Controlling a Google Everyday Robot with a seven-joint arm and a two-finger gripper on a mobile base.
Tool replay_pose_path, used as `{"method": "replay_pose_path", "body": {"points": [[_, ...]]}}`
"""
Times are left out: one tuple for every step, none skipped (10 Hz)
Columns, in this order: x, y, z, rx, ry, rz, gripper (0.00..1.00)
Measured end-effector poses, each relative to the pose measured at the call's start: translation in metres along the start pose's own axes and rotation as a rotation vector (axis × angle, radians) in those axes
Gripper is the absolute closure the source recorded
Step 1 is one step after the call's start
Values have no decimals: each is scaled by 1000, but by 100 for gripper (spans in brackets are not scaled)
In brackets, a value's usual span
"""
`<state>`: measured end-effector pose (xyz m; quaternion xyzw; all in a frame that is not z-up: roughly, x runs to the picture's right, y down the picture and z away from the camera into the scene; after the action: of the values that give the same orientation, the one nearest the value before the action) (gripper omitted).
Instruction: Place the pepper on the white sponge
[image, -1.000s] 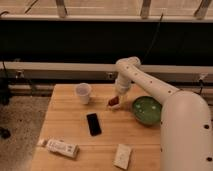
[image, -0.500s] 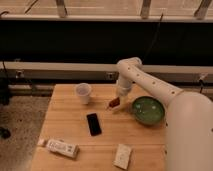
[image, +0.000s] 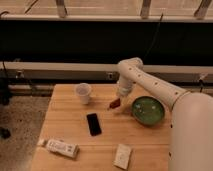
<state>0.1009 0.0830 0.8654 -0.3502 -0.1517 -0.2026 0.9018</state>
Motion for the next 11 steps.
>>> {"method": "replay_pose_path", "body": {"points": [[0, 2, -1, 0, 1, 1, 100], [-1, 4, -1, -1, 0, 1, 100], [-1, 7, -2, -2, 1, 2, 100], [-2, 9, -2, -3, 1, 3, 100], [-2, 12, -3, -4, 1, 4, 100], [-5, 15, -3, -5, 0, 2, 100], [-6, 18, -4, -6, 1, 3, 100], [-5, 20, -4, -4, 1, 5, 100], [-5, 22, -3, -4, 0, 7, 100], [-7, 24, -3, -7, -1, 6, 100], [-8, 28, -4, -9, -2, 9, 100]]}}
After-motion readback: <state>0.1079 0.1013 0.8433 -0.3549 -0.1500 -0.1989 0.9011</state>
